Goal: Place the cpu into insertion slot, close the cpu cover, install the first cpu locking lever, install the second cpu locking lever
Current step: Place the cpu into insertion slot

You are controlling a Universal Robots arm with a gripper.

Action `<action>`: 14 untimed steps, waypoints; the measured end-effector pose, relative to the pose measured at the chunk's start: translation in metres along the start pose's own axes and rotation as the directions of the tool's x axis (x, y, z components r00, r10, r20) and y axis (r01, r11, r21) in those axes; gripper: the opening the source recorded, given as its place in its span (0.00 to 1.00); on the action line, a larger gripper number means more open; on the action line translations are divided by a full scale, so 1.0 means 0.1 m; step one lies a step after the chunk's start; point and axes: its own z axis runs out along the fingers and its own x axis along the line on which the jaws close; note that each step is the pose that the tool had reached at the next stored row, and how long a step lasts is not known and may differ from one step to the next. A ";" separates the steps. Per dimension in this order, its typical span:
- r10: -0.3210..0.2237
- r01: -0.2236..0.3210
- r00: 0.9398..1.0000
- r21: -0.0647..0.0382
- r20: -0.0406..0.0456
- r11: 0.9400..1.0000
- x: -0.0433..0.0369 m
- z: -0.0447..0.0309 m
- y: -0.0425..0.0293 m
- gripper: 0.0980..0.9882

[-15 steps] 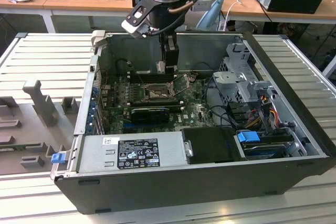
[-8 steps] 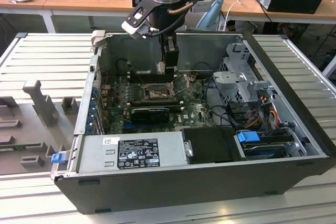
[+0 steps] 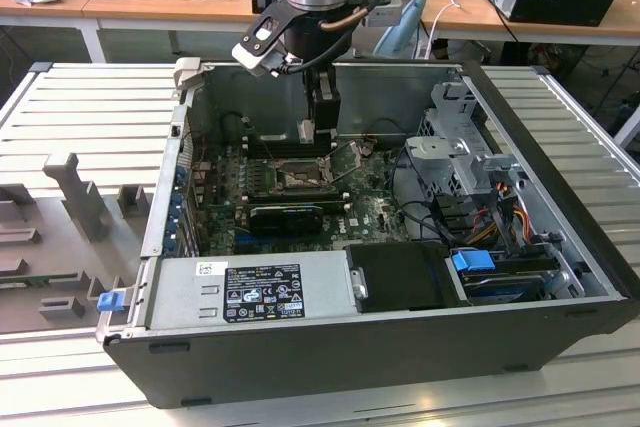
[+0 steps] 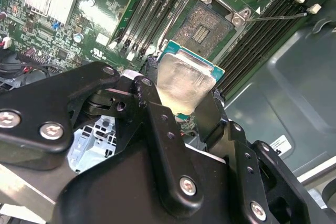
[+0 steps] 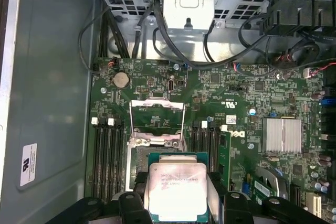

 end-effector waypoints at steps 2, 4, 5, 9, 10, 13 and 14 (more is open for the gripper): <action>0.000 0.000 1.000 0.000 0.000 1.000 0.000 0.011 -0.001 0.48; 0.000 0.000 1.000 0.000 0.000 1.000 0.000 0.023 -0.002 0.48; 0.000 0.000 1.000 0.001 0.000 1.000 0.000 0.027 -0.003 0.48; 0.000 0.000 1.000 0.008 0.000 1.000 -0.002 0.117 -0.012 0.48; 0.000 0.000 1.000 0.008 0.000 1.000 -0.002 0.136 -0.016 0.48; 0.000 0.000 1.000 0.008 0.000 1.000 -0.002 0.148 -0.017 0.48; 0.000 0.000 1.000 0.008 0.000 1.000 -0.002 0.151 -0.017 0.48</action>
